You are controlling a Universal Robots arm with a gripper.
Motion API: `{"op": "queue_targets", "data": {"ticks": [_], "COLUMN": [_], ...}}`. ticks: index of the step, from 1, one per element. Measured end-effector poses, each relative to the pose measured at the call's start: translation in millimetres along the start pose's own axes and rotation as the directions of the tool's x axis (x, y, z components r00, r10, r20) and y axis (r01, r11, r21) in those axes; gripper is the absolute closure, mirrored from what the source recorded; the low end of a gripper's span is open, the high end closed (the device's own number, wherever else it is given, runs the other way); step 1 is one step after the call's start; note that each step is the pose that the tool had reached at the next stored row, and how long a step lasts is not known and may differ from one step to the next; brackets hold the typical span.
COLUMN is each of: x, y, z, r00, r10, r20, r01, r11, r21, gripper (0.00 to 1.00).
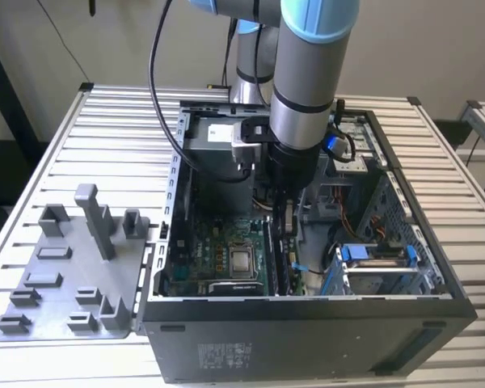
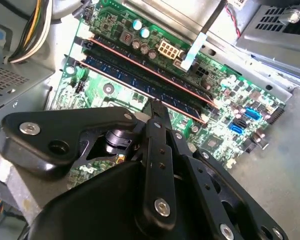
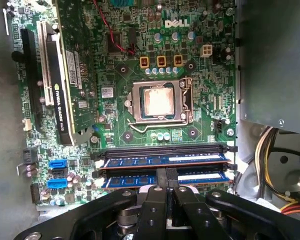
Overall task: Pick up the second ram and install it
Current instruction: 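Press down the second ram until it locks into place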
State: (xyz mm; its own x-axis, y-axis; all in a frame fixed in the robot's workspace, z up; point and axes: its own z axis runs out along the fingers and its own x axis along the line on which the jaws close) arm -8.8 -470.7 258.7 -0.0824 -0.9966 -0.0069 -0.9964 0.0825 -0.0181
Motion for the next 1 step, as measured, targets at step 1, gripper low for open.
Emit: {"op": "queue_targets", "data": {"ticks": [1], "x": [0.0], "y": [0.0], "z": [-0.1], "r00": [1.0000], "r10": [0.000], "r20": [-0.0001], "r01": [0.000], "r11": [1.0000], "r21": [-0.0001], "gripper": [0.89]}}
